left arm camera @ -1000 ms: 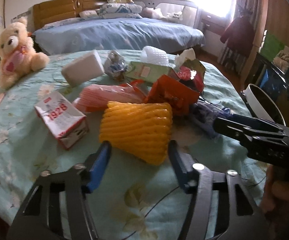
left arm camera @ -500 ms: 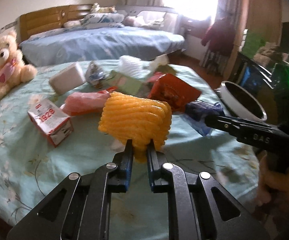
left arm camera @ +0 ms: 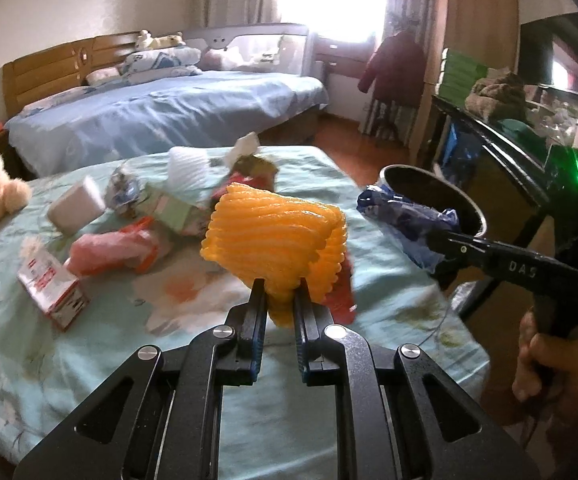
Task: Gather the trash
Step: 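Grasp the yellow mesh sleeve with the left tool while the right tool grasps the blue wrapper, then carry both items over the trash bin and open both tools to drop them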
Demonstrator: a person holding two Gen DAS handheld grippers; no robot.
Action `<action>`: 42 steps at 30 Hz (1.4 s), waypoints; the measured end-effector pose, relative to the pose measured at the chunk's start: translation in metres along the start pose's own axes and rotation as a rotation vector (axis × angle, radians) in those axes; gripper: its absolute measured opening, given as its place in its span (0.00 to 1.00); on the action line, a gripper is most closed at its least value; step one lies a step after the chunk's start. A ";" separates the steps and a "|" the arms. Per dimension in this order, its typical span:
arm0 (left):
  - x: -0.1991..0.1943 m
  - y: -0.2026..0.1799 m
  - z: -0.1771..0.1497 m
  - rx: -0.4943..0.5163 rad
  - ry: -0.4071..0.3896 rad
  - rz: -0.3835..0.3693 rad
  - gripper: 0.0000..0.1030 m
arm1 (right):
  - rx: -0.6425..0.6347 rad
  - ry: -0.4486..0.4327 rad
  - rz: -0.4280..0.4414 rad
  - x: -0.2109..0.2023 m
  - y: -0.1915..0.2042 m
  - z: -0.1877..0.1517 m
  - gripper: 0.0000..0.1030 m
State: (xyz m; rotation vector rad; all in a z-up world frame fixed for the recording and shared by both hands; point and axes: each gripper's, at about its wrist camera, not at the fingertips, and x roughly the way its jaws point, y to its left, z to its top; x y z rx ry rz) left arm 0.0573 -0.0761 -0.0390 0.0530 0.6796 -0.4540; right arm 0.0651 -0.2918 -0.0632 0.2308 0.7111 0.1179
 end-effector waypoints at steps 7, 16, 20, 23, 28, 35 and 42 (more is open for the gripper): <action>0.024 -0.033 0.020 0.053 0.018 -0.064 0.11 | 0.030 -0.032 -0.071 -0.019 -0.027 0.001 0.41; 0.056 -0.076 0.046 0.109 0.032 -0.137 0.11 | 0.044 -0.078 -0.193 -0.039 -0.056 0.012 0.41; 0.069 -0.090 0.053 0.124 0.043 -0.163 0.11 | 0.051 -0.093 -0.253 -0.044 -0.070 0.016 0.41; 0.078 -0.101 0.057 0.143 0.051 -0.183 0.11 | 0.069 -0.096 -0.284 -0.047 -0.081 0.016 0.41; 0.092 -0.120 0.065 0.170 0.063 -0.215 0.11 | 0.090 -0.095 -0.319 -0.049 -0.093 0.018 0.41; 0.117 -0.136 0.077 0.192 0.084 -0.242 0.11 | 0.093 -0.078 -0.357 -0.040 -0.105 0.029 0.41; 0.134 -0.146 0.084 0.205 0.104 -0.265 0.11 | 0.088 -0.070 -0.379 -0.033 -0.113 0.038 0.41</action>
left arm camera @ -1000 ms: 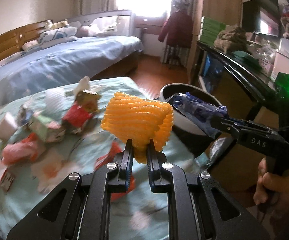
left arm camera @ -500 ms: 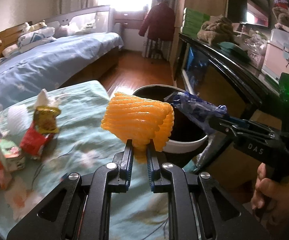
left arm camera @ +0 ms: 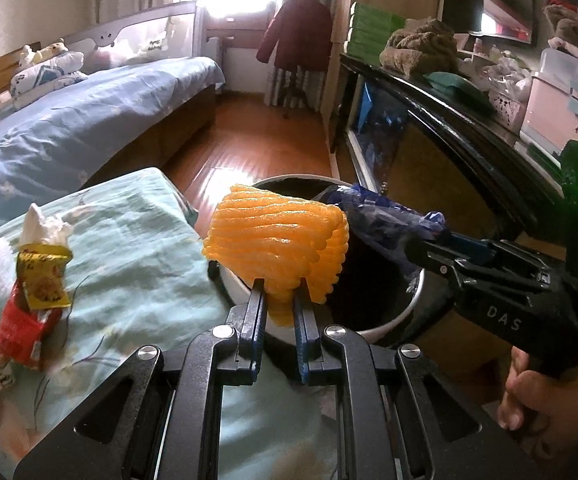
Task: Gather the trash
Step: 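Carry both items over the trash bin and open both tools to drop them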
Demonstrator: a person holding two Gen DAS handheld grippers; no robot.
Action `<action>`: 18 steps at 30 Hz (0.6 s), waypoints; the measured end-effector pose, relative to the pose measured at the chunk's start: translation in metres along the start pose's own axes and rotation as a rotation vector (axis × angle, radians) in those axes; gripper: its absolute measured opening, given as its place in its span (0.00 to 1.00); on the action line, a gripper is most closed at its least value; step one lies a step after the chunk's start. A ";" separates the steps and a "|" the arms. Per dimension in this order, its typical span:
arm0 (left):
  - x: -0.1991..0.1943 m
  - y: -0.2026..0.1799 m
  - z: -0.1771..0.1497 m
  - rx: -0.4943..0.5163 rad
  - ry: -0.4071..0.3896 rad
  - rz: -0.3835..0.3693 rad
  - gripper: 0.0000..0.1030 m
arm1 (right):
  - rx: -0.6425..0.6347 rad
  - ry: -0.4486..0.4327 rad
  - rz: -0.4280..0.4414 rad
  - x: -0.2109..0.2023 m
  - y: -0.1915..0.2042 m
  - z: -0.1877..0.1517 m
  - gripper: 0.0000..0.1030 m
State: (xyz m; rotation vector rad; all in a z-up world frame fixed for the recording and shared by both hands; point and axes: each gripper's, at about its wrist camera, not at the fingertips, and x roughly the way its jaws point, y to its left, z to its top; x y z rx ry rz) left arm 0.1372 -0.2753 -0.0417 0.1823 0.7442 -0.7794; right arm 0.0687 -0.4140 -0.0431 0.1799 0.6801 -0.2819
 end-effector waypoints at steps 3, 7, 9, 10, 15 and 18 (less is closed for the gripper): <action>0.006 -0.001 0.001 0.011 0.015 -0.008 0.12 | 0.007 0.008 -0.003 0.004 -0.003 0.002 0.41; 0.013 -0.001 0.006 0.012 0.028 -0.010 0.12 | 0.012 0.017 -0.004 0.012 -0.005 0.004 0.42; 0.016 -0.001 0.007 0.007 0.033 -0.009 0.14 | 0.014 0.022 -0.004 0.015 -0.007 0.005 0.44; 0.016 0.000 0.007 0.004 0.034 -0.012 0.17 | 0.016 0.023 -0.003 0.016 -0.007 0.005 0.45; 0.015 0.001 0.007 -0.014 0.025 -0.011 0.63 | 0.043 0.038 0.017 0.021 -0.012 0.005 0.54; 0.010 0.004 0.005 -0.023 0.014 -0.003 0.63 | 0.058 0.044 0.022 0.020 -0.015 0.004 0.59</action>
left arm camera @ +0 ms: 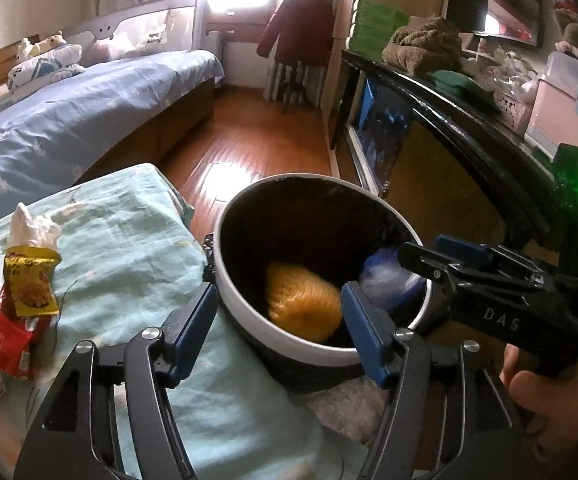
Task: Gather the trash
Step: 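Carry both items over the trash bin and open both tools to drop them, then move both tools back to the bed and grasp the red chip bag with the right tool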
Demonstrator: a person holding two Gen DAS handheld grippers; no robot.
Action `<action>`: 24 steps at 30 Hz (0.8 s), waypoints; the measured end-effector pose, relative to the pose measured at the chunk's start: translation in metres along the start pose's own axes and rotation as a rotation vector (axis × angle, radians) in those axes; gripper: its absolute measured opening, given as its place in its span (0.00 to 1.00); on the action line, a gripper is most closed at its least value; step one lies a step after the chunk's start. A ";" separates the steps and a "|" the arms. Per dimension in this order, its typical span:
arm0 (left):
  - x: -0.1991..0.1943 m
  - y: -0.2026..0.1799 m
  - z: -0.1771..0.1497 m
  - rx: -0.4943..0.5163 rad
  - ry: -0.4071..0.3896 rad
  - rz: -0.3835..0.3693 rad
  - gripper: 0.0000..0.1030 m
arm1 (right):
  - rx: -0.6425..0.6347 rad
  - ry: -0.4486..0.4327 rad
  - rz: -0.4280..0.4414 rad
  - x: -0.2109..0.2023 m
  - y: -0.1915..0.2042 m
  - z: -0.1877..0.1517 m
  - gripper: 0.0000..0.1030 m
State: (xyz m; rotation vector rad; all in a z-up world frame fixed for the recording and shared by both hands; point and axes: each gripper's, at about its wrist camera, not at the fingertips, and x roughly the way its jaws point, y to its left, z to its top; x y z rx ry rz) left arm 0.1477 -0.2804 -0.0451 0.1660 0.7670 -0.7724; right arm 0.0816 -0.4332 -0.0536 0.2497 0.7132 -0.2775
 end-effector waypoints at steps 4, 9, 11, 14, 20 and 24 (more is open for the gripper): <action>-0.014 0.008 -0.009 -0.034 -0.019 0.015 0.63 | 0.008 -0.009 0.007 -0.007 -0.002 -0.002 0.63; -0.036 0.021 -0.026 -0.076 -0.040 0.036 0.65 | 0.021 -0.018 0.027 -0.014 0.003 -0.007 0.73; -0.047 0.025 -0.031 -0.089 -0.054 0.055 0.67 | 0.026 -0.014 0.048 -0.016 0.007 -0.010 0.77; -0.063 0.035 -0.040 -0.112 -0.071 0.081 0.69 | 0.020 -0.010 0.069 -0.019 0.017 -0.013 0.79; -0.090 0.061 -0.062 -0.162 -0.088 0.144 0.70 | 0.011 -0.008 0.117 -0.026 0.037 -0.022 0.81; -0.103 0.080 -0.077 -0.201 -0.089 0.177 0.70 | -0.002 0.005 0.151 -0.029 0.055 -0.030 0.81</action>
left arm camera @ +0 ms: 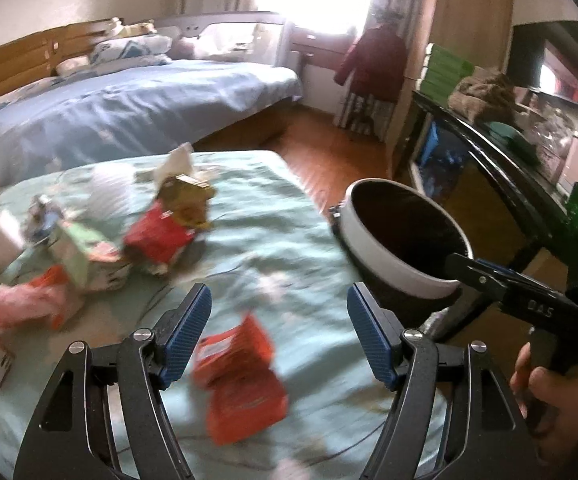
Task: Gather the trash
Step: 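Move both tools back to the bed and grasp the red chip bag with the right tool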
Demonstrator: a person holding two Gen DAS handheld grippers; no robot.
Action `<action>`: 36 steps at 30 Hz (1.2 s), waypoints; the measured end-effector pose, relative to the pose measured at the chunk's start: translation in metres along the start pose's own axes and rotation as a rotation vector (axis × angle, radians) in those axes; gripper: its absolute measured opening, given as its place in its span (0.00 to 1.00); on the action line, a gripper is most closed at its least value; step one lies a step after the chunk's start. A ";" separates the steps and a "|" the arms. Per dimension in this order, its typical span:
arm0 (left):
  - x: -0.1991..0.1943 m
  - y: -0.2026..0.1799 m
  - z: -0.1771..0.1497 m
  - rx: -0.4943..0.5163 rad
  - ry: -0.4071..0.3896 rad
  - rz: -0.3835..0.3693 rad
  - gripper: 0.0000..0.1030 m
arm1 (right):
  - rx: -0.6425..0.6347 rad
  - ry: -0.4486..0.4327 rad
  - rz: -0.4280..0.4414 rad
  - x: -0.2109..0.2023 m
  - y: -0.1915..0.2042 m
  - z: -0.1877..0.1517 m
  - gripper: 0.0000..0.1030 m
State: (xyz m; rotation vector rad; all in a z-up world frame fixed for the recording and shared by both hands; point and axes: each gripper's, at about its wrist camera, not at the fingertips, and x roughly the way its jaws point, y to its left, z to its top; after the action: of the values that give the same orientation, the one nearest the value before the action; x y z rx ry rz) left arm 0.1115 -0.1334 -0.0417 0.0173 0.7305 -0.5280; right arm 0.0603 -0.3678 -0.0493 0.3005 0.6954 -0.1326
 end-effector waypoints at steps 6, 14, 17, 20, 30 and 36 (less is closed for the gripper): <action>-0.015 0.033 -0.013 -0.059 0.001 0.051 0.70 | -0.022 0.032 0.059 0.006 0.030 -0.014 0.82; -0.034 0.072 -0.031 -0.113 -0.001 0.129 0.70 | -0.084 0.087 0.136 0.017 0.074 -0.034 0.82; -0.037 0.087 -0.038 -0.136 0.010 0.155 0.70 | -0.100 0.105 0.159 0.021 0.085 -0.039 0.82; -0.039 0.100 -0.042 -0.155 0.020 0.185 0.71 | -0.115 0.126 0.187 0.026 0.098 -0.044 0.82; -0.033 0.151 -0.040 -0.213 0.047 0.275 0.73 | -0.149 0.177 0.242 0.037 0.128 -0.057 0.82; -0.011 0.170 -0.022 -0.111 0.105 0.286 0.76 | -0.158 0.203 0.261 0.047 0.140 -0.059 0.81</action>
State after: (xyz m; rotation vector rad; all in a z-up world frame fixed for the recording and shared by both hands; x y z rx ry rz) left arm 0.1699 0.0232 -0.0793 0.0454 0.8428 -0.2139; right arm 0.0909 -0.2176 -0.0909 0.2522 0.8560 0.2039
